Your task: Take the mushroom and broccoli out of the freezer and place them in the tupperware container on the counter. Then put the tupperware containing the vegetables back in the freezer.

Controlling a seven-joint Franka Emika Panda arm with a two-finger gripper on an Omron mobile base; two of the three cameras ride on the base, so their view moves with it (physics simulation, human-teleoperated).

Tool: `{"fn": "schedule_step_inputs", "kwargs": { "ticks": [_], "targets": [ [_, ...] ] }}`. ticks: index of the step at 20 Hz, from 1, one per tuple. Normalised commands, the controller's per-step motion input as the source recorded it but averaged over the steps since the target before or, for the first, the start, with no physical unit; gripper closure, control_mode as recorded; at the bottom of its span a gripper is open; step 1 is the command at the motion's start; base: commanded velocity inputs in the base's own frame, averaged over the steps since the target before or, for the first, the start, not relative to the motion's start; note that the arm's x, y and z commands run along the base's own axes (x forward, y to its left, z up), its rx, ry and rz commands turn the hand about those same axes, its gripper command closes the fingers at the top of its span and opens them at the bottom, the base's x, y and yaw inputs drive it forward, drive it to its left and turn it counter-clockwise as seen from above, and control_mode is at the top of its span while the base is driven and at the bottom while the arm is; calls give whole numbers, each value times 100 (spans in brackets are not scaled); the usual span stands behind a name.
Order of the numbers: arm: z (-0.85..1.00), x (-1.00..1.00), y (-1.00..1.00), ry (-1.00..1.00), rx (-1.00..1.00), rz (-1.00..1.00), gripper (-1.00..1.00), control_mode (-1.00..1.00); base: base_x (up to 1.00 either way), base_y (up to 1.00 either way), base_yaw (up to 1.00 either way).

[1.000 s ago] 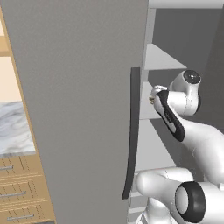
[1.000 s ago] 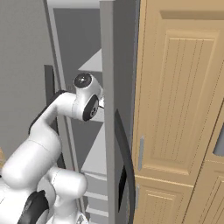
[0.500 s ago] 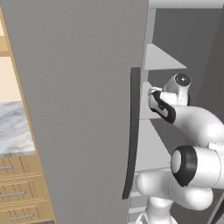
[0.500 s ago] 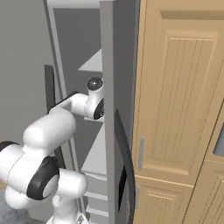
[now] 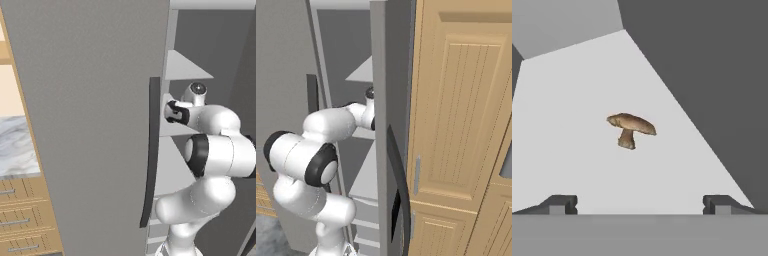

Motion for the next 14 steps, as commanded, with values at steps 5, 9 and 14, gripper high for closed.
{"fn": "schedule_step_inputs", "kwargs": {
  "ticks": [5,9,14],
  "targets": [
    [-28,56,-11,4,-2,10,-100,-100,0,0,0],
    [-38,44,-11,1,-4,13,-100,-100,0,0,0],
    [-20,44,-8,0,-6,9,-100,-100,0,0,0]
  ]
}}
